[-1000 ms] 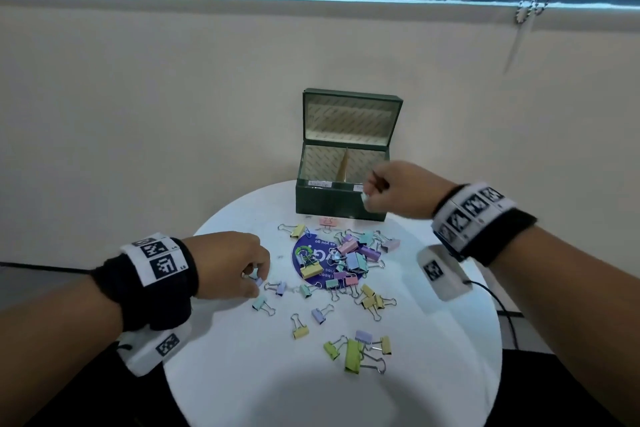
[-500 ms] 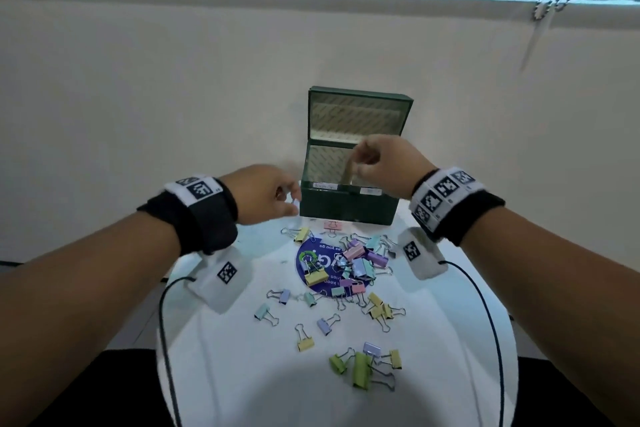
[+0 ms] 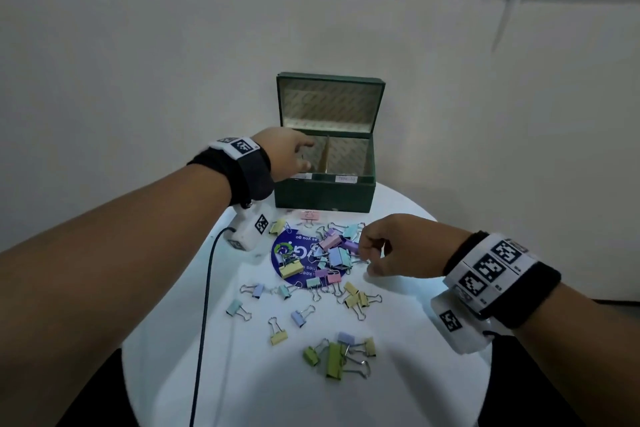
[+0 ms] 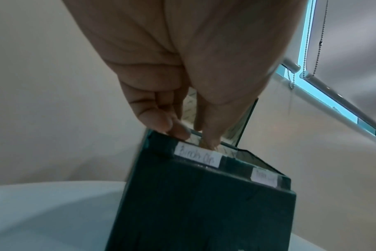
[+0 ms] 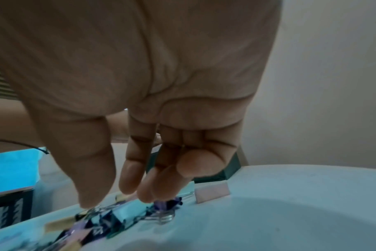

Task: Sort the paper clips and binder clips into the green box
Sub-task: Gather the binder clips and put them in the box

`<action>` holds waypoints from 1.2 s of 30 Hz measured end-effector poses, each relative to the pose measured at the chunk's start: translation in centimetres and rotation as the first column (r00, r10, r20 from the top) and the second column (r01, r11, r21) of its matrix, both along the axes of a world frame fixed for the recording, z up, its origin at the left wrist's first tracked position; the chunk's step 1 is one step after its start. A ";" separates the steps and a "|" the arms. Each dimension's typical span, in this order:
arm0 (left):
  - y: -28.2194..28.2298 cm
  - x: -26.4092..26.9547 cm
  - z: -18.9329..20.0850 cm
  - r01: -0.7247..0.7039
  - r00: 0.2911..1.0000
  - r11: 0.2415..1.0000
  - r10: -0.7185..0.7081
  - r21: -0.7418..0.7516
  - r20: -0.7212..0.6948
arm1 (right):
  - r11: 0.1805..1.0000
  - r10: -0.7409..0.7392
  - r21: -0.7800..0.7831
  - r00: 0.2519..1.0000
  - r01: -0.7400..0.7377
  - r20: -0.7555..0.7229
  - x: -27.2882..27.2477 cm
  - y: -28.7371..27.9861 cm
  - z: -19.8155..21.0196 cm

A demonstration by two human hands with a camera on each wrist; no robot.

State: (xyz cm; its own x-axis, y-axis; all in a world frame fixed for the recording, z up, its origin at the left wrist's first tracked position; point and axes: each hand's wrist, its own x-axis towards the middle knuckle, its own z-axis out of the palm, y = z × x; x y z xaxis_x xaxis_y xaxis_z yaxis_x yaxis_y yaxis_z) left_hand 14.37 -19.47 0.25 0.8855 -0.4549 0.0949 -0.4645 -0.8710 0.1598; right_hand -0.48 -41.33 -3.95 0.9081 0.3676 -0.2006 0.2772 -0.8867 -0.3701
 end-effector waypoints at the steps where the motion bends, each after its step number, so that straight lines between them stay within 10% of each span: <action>1: 0.3 -0.2 -0.2 0.001 1.000 1.000 -0.001 0.007 0.014 | 1.000 0.014 -0.018 1.000 -0.014 -0.004 -0.3 0.1 0.0; 6: 2.8 -4.4 -0.3 0.103 0.991 0.995 -0.104 0.010 0.083 | 0.992 0.057 -0.107 0.997 -0.064 -0.061 -1.7 1.3 -0.4; 12: 6.3 -11.8 -1.4 0.126 0.939 0.927 0.003 0.353 -0.343 | 0.974 0.102 -0.196 0.993 -0.113 -0.066 -2.5 1.6 -1.1; 17: 8.4 -15.6 -3.1 0.115 0.948 0.904 0.023 0.411 -0.317 | 0.994 0.070 -0.085 0.998 -0.070 0.005 -3.1 1.4 -1.2; 27: 9.0 -17.1 -4.4 0.120 0.955 0.966 -0.049 0.231 -0.292 | 0.901 -0.088 0.386 0.954 0.198 -0.285 -2.2 1.0 -0.3; 36: 11.1 -13.9 -3.1 -0.189 0.839 0.942 0.008 -0.277 -0.544 | 0.989 -0.055 -0.140 0.997 0.046 -0.061 -2.2 3.3 -1.3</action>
